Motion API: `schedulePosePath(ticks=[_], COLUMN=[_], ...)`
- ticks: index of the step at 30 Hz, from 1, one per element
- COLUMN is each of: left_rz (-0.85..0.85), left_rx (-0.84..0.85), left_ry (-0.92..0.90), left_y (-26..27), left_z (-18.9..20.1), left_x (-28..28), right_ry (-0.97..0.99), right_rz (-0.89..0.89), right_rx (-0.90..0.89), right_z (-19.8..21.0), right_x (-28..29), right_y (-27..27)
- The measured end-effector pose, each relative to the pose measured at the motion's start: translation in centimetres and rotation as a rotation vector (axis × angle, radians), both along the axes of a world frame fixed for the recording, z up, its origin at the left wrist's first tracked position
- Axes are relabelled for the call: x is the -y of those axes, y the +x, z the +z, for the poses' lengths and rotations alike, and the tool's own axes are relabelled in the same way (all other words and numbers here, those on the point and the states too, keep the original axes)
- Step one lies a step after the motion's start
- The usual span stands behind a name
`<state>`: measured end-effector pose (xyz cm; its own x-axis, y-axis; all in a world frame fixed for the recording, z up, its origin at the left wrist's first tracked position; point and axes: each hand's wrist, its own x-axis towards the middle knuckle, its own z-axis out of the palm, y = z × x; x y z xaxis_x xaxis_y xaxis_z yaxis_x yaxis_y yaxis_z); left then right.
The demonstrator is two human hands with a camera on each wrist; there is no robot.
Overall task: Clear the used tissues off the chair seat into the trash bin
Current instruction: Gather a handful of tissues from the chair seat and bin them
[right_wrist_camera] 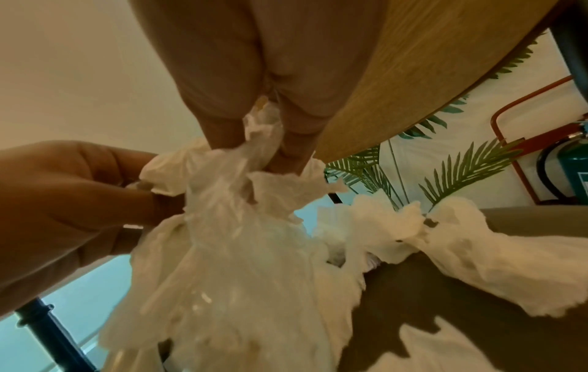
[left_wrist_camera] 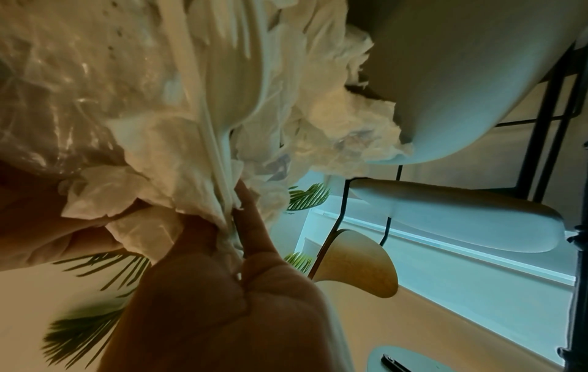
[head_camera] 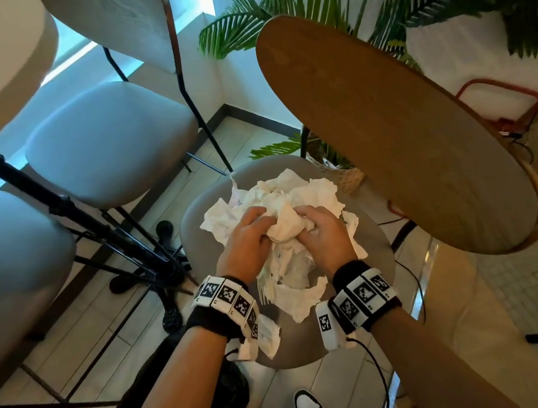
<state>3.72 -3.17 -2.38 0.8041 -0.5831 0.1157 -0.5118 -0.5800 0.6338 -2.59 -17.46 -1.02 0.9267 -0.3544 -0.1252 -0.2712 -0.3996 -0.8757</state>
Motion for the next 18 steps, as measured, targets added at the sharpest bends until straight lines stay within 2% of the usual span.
schedulePosePath(ticks=[7,13,18], left_rz=[-0.009,0.01,0.104], left_rx=[0.117,0.228,0.291], left_ry=[-0.134,-0.277,-0.39], left_y=[0.1,-0.6,-3.0], left_z=[3.7,10.6,16.4], left_x=[0.0,-0.3,-4.1], right_ry=[-0.024,-0.006,0.112], right_rz=[0.018,0.071,0.188], right_rx=[0.096,0.252,0.33], right_z=[4.0,11.1,17.0], right_x=[0.5,0.5,-3.0], right_y=[0.4,0.0,-1.3])
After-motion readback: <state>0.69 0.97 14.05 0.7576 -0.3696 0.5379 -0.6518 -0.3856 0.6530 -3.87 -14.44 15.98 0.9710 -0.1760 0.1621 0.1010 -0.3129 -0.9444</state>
